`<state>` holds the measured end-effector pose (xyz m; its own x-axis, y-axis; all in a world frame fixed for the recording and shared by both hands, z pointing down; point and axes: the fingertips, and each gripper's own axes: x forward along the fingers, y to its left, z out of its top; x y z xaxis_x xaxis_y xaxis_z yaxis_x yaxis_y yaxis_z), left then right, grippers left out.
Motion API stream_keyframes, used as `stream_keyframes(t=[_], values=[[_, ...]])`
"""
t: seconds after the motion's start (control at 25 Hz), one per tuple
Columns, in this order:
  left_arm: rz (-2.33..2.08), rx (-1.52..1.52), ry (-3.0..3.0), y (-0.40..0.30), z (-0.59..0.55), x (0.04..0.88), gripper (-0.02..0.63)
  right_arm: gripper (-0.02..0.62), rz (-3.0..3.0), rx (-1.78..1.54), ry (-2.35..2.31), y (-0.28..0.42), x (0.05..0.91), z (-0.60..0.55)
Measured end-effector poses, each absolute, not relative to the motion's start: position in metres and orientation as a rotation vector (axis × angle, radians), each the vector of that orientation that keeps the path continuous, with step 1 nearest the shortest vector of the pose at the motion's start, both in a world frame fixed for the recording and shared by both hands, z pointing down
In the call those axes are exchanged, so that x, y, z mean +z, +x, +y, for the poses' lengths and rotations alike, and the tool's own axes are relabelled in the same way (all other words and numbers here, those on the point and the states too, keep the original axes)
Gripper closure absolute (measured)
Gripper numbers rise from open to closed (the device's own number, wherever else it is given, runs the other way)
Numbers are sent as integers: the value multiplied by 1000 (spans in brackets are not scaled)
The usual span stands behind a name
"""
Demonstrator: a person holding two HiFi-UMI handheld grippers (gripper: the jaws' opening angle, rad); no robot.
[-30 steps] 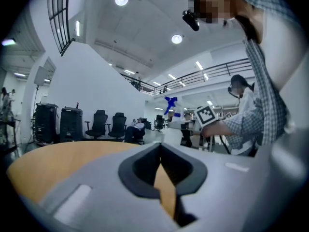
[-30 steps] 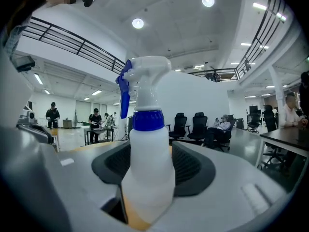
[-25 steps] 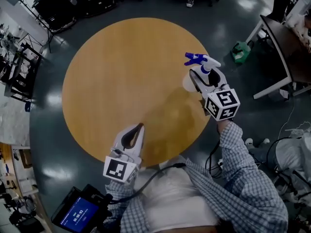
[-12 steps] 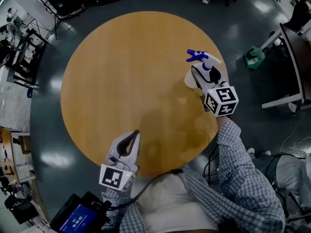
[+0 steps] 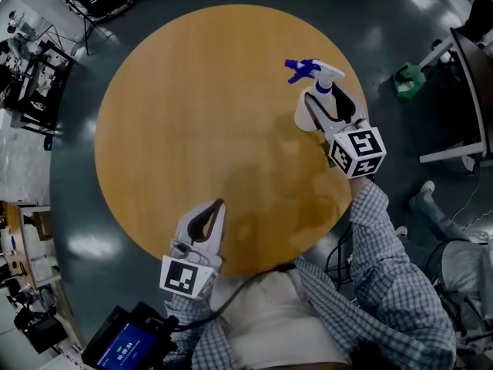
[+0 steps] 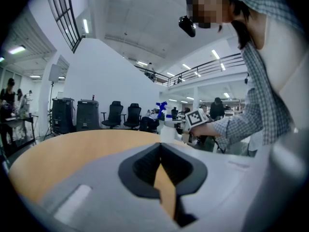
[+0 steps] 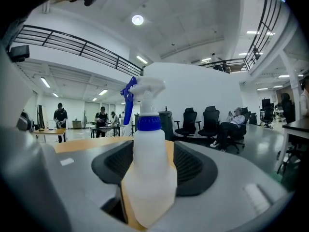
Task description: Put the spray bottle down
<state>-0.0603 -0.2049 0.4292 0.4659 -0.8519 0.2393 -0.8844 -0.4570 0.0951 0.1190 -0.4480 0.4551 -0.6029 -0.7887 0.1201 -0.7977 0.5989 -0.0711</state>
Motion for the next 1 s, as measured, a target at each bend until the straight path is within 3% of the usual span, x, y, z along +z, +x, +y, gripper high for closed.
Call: stream_keyframes(t=[0.4, 0.68, 0.84, 1.0], values=[[-1517, 206, 2521, -55, -206, 418, 606, 301, -2701, 185, 1346, 128, 451, -430], [-1502, 220, 2543, -45, -204, 412, 606, 308, -2712, 245, 1339, 136, 435, -378], [-1485, 223, 2550, -36, -200, 415, 606, 400, -2708, 288, 1353, 137, 437, -349], [-1471, 227, 2562, -33, -197, 417, 606, 576, -2724, 333, 1371, 132, 439, -330]])
